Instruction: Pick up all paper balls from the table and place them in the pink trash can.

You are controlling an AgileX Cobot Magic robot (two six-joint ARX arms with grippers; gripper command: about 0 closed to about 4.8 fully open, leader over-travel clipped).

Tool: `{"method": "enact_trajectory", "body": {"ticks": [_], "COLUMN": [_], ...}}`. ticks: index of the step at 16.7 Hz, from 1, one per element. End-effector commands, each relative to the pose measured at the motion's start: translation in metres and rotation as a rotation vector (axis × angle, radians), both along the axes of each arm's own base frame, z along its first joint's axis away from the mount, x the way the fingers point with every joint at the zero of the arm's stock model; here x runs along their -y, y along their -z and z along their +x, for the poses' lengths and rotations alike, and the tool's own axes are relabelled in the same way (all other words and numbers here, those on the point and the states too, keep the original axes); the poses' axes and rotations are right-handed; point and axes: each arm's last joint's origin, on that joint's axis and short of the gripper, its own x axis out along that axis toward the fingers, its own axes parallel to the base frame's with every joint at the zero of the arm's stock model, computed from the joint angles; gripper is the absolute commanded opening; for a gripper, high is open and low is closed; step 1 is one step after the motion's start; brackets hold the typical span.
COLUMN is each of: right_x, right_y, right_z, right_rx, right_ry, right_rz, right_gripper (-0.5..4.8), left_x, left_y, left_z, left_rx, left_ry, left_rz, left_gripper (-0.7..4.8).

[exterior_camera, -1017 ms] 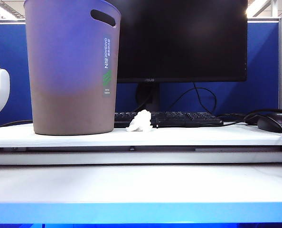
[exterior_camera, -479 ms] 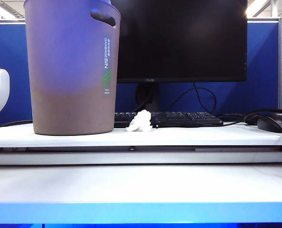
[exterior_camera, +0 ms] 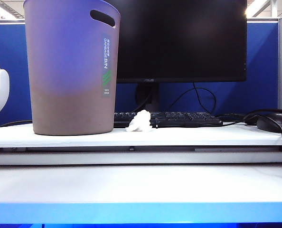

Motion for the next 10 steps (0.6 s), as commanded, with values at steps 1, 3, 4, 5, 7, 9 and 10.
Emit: {"method": "enact_trajectory", "body": {"ticks": [1, 3, 4, 5, 7, 9, 10], "right_x": [0.021, 0.015, 0.008, 0.000, -0.009, -0.022, -0.026], "right_y": [0.033, 0.056, 0.079, 0.105, 0.142, 0.177, 0.188], "right_z": [-0.002, 0.004, 0.013, 0.023, 0.043, 0.065, 0.072], "right_rx": [-0.305, -0.355, -0.364, -0.376, -0.417, -0.453, -0.451], "right_ry": [0.107, 0.093, 0.092, 0.090, 0.082, 0.080, 0.081], "right_rz": [-0.144, -0.170, -0.178, -0.184, -0.194, -0.212, -0.210], "right_gripper": [4.79, 4.79, 4.79, 4.79, 4.79, 4.79, 4.79], "left_x": [0.009, 0.014, 0.017, 0.018, 0.018, 0.016, 0.015], "left_y": [0.002, 0.009, 0.017, 0.022, 0.027, 0.030, 0.031], "left_z": [0.008, 0.018, 0.026, 0.031, 0.033, 0.034, 0.033], "left_rx": [-0.047, -0.091, -0.131, -0.160, -0.172, -0.172, -0.183], "left_ry": [0.171, 0.170, 0.158, 0.129, 0.070, -0.016, -0.035], "left_rz": [-0.069, -0.053, -0.032, -0.002, 0.039, 0.092, 0.112], "left_gripper": [3.71, 3.71, 3.71, 3.71, 3.71, 3.71, 3.71]}}
